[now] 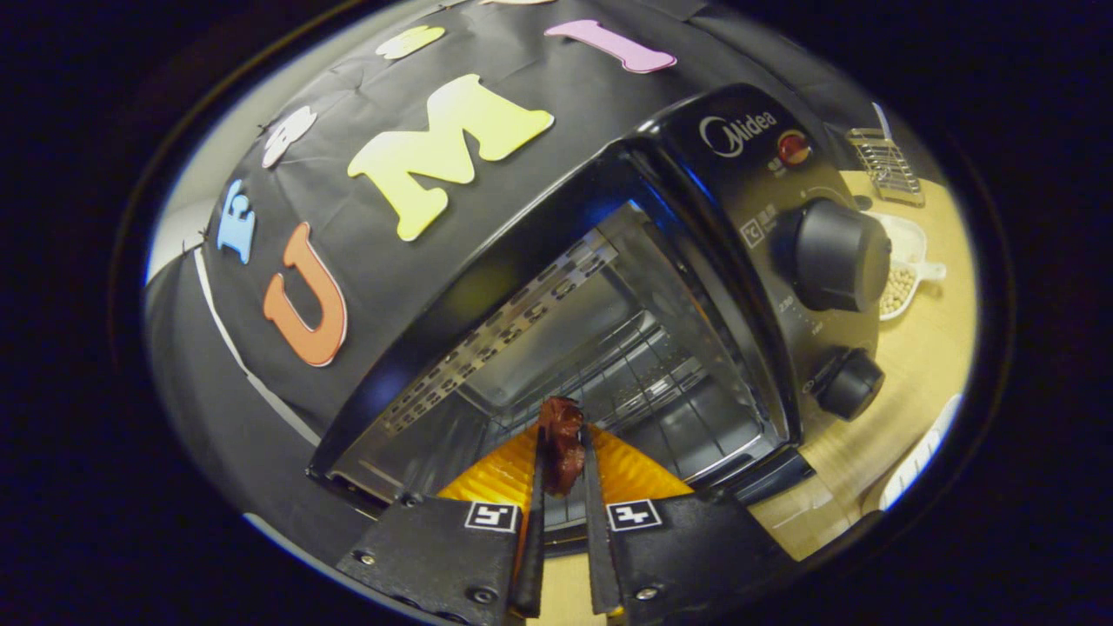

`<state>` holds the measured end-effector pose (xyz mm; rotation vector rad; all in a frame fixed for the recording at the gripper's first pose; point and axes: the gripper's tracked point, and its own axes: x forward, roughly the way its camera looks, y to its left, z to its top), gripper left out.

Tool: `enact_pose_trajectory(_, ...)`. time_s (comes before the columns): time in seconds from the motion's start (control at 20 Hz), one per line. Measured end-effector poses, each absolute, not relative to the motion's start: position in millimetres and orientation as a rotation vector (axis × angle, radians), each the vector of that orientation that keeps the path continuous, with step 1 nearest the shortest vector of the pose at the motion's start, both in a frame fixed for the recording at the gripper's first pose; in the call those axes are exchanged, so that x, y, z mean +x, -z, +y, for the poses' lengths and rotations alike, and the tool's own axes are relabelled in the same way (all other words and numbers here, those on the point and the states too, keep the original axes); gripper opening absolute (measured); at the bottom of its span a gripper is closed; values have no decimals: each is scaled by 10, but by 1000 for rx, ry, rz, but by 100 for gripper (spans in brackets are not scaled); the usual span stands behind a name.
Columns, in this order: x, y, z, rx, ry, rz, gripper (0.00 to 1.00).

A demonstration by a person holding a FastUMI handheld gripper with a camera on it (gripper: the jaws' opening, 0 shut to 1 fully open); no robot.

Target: Open the toaster oven, put the food inside, and close the toaster oven door.

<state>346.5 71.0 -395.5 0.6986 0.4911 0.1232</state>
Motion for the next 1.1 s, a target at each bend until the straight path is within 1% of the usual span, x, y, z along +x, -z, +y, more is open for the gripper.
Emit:
enact_pose_trajectory(0.05, 3463, 3948, 702, 682, -121, 500, 28)
enact_pose_trajectory(0.1, 3451, 3980, 701, 645, -112, 517, 29)
enact_pose_trajectory(0.15, 3421, 4042, 664, 594, -88, 531, 33)
enact_pose_trajectory(0.4, 3190, 3861, 460, 404, -61, 502, 67)
enact_pose_trajectory(0.45, 3117, 3824, 423, 367, -56, 498, 72)
enact_pose_trajectory(0.6, 2829, 3695, 355, 294, -41, 475, 76)
enact_pose_trajectory(0.75, 2524, 3550, 367, 255, -66, 441, 90)
enact_pose_trajectory(0.8, 2417, 3518, 372, 229, -71, 431, 92)
enact_pose_trajectory(0.95, 2116, 3451, 330, 100, -52, 393, 95)
enact_pose_trajectory(1.1, 1770, 3493, 412, 45, -46, 394, 97)
